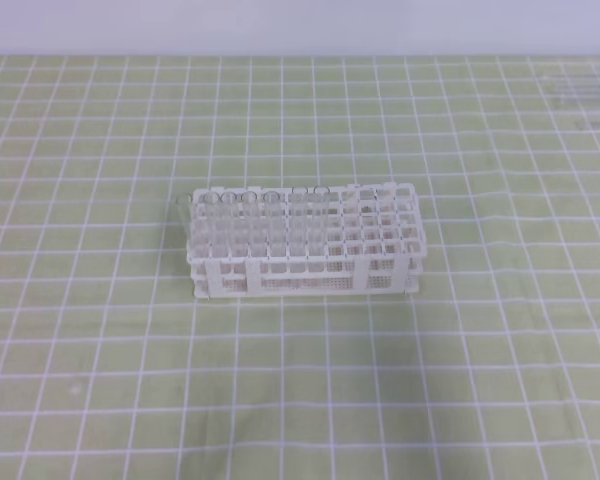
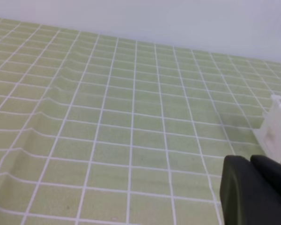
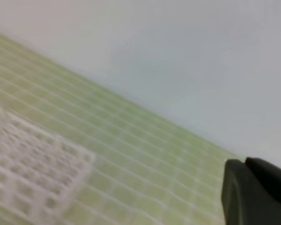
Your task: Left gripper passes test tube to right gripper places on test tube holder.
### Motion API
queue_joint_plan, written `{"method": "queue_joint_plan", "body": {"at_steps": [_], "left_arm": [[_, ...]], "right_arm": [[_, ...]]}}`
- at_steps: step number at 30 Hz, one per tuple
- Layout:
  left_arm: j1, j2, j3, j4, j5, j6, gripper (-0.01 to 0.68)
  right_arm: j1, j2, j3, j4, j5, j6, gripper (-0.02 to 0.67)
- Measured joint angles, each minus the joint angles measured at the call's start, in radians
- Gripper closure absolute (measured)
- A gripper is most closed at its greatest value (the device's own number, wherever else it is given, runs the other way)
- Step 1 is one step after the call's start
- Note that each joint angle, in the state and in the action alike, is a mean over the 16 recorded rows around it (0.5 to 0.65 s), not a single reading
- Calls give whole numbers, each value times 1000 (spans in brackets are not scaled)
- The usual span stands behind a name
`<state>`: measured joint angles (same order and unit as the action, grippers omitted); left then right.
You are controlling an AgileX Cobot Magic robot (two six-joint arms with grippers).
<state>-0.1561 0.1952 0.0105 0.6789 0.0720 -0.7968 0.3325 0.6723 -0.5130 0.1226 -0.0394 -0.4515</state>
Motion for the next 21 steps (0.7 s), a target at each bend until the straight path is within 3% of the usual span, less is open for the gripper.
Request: {"method": "queue_joint_plan", "body": {"at_steps": [11, 21], "left_arm": [[0, 0, -1, 0, 8, 0, 672], [0, -1, -2, 0, 9, 0, 672]], "right_arm": [[-312, -408, 240, 1, 199, 28, 650], [-401, -580, 445, 30, 212, 87, 651]]}}
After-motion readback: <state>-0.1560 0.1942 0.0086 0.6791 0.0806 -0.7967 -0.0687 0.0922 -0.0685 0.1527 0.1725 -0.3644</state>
